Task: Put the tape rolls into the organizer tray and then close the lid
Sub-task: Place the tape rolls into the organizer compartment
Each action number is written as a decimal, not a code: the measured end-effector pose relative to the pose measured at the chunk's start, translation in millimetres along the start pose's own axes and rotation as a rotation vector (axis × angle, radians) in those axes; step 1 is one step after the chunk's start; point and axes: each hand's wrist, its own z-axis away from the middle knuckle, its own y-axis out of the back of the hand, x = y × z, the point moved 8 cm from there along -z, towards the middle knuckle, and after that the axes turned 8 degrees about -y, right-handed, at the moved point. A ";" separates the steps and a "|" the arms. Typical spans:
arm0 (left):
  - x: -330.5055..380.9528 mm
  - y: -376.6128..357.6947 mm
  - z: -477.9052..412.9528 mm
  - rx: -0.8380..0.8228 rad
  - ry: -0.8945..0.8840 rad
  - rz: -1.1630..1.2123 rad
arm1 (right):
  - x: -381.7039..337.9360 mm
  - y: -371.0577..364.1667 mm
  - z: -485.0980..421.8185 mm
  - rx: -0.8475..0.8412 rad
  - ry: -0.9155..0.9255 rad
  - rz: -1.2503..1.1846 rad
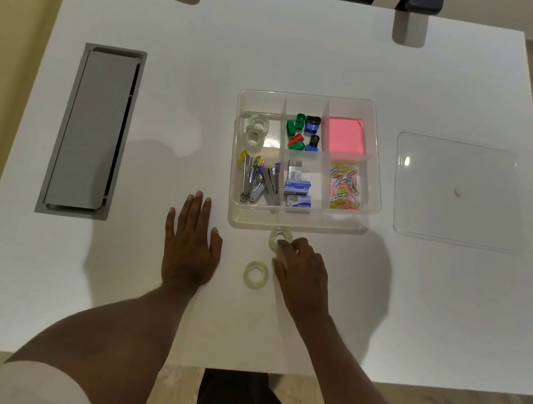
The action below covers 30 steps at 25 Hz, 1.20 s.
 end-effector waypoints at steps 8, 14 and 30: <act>0.8 0.2 -1.1 -0.033 0.013 0.015 | -20.7 10.3 7.0 -0.008 0.047 -0.104; -2.3 -5.1 -1.0 -0.045 0.018 0.019 | -61.7 60.9 -53.7 0.200 0.152 -0.202; -4.6 -11.3 1.1 -0.054 0.027 0.005 | -93.6 45.2 -245.4 0.053 0.026 0.102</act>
